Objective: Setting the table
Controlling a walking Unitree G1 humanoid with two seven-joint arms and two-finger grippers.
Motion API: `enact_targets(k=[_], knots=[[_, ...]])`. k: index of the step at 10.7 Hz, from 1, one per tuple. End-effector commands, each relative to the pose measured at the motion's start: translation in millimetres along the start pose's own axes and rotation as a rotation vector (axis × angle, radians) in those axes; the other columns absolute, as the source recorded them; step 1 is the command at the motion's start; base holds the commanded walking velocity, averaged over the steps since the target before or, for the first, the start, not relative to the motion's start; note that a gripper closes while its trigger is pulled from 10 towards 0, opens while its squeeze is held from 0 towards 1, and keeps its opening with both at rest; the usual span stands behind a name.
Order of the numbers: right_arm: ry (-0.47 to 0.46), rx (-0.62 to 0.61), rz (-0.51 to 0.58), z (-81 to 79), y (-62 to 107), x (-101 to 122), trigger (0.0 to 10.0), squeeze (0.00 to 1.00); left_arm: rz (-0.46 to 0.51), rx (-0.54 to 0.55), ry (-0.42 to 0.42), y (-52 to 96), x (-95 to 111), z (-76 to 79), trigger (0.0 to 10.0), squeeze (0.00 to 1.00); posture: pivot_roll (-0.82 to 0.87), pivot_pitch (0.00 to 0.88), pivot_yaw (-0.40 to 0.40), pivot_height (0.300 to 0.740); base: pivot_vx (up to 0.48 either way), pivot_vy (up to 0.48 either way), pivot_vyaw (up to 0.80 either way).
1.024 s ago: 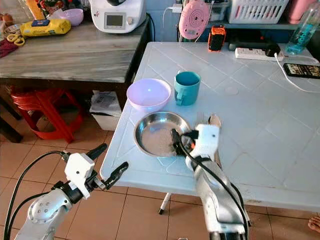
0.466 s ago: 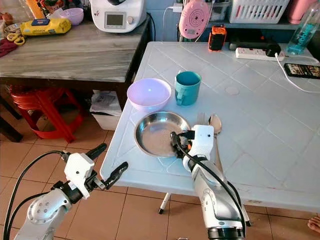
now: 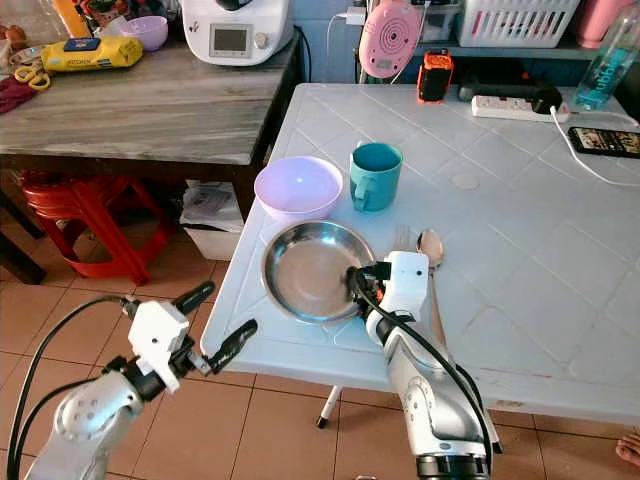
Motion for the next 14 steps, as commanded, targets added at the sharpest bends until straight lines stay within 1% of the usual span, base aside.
enact_targets(k=[1, 3, 5, 6, 8, 9, 10, 11, 12, 13, 14], knots=[[-0.010, 0.001, -0.026, -1.2, -1.2, -4, 0.0, 0.00, -0.003, -0.011, -0.003, 0.2, 2, -0.1, 10.0, 0.00, -0.08, 0.103, 0.052, 0.740, 0.000, 0.000, 0.00], [-0.025, -0.005, -0.028, -0.6, -3.5, -2, 0.0, 0.00, -0.001, -0.005, 0.000, -1.0, 1, -1.0, 10.0, 0.00, -0.08, 0.102, 0.047, 0.740, 0.000, 0.000, 0.00], [-0.064, -0.004, -0.030, -2.5, -5.7, 3, 0.0, 0.00, -0.003, -0.001, 0.003, -1.5, 0, -1.1, 10.0, 0.00, -0.08, 0.098, 0.043, 0.740, 0.000, 0.000, 0.00], [-0.075, -0.012, -0.037, -2.1, -5.6, 2, 0.0, 0.00, -0.002, 0.000, 0.006, -1.1, 0, -0.6, 10.0, 0.00, -0.08, 0.096, 0.044, 0.740, 0.000, 0.000, 0.00], [-0.174, -0.041, -0.084, -0.2, -4.0, -9, 0.0, 0.00, 0.001, -0.004, 0.005, -2.2, 0, 0.7, 10.0, 0.00, -0.08, 0.080, 0.043, 0.740, 0.000, 0.000, 0.00], [-0.185, -0.046, -0.091, 0.2, -4.0, -10, 0.0, 0.00, 0.003, -0.005, 0.003, -2.8, 0, 0.8, 10.0, 0.00, -0.08, 0.074, 0.043, 0.740, 0.000, 0.000, 0.00], [-0.223, -0.045, -0.100, -1.8, -4.6, -10, 0.0, 0.00, 0.009, 0.029, 0.000, -4.4, 0, -3.3, 10.0, 0.00, -0.08, 0.061, 0.046, 0.740, 0.000, 0.000, 0.00], [-0.216, -0.034, -0.083, -4.5, -4.3, -6, 0.0, 0.00, 0.006, 0.092, 0.007, -5.8, -1, -11.7, 10.0, 0.00, -0.08, 0.048, 0.048, 0.740, 0.000, 0.000, 0.00], [-0.117, -0.017, -0.057, -8.9, -3.2, -2, 10.0, 0.00, 0.009, 0.118, 0.014, -9.2, 0, -18.4, 10.0, 0.00, -0.08, 0.034, 0.048, 0.740, 0.000, 0.000, 0.00], [-0.097, -0.005, -0.030, -11.1, -2.6, 1, 10.0, 0.00, 0.008, 0.127, 0.032, -10.4, -1, -21.0, 10.0, 0.00, -0.08, 0.028, 0.048, 0.740, 0.000, 0.000, 0.00], [-0.055, 0.019, 0.040, -15.4, 0.8, 10, 10.0, 0.00, 0.034, 0.174, 0.054, -13.8, 2, -27.0, 10.0, 0.00, -0.07, 0.002, 0.046, 0.740, 0.000, 0.000, 0.00]])
Point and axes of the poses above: a point about 5 cm out from each wrist's last joint towards the gripper, its own y axis pointing back from the gripper into the wrist, its own x axis along the axis of the wrist's last joint, z = x × y, the point moved 5 cm from there along -y, pointing out of the wrist towards the gripper, and after that the axes turned 12 degrees about y, right-handed, at the moved point
